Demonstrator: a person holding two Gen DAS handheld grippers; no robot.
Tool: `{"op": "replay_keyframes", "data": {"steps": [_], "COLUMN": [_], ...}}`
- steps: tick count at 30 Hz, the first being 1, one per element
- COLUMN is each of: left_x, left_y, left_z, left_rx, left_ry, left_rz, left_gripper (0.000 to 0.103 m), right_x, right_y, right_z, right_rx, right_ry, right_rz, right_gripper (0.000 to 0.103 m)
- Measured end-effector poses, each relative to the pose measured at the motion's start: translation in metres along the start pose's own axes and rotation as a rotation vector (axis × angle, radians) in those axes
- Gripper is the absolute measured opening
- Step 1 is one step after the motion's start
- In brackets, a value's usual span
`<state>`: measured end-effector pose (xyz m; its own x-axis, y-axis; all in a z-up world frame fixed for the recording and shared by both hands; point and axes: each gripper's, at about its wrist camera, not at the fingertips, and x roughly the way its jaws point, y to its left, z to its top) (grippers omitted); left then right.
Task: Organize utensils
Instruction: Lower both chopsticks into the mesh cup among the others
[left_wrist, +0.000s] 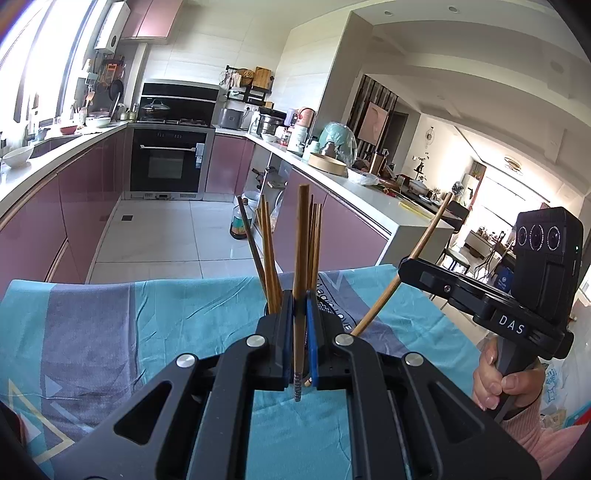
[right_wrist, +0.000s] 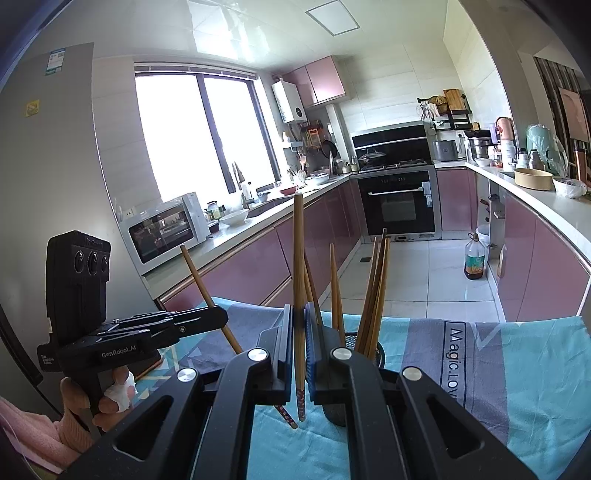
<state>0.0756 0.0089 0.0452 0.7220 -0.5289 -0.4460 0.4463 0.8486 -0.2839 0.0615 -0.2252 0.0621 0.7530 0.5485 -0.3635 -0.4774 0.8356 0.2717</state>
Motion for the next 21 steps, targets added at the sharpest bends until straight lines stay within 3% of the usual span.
{"op": "replay_keyframes", "data": {"steps": [21], "left_x": [-0.012], "left_y": [-0.009], "left_z": [0.011], "left_rx": [0.026], "left_ry": [-0.04], "left_rz": [-0.005], "left_gripper": [0.007], "right_x": [-0.004], "right_y": [0.002], "right_z": [0.013], "right_rx": [-0.031], "right_ry": [-0.033], "right_rz": [0.001], "right_gripper": [0.005]}}
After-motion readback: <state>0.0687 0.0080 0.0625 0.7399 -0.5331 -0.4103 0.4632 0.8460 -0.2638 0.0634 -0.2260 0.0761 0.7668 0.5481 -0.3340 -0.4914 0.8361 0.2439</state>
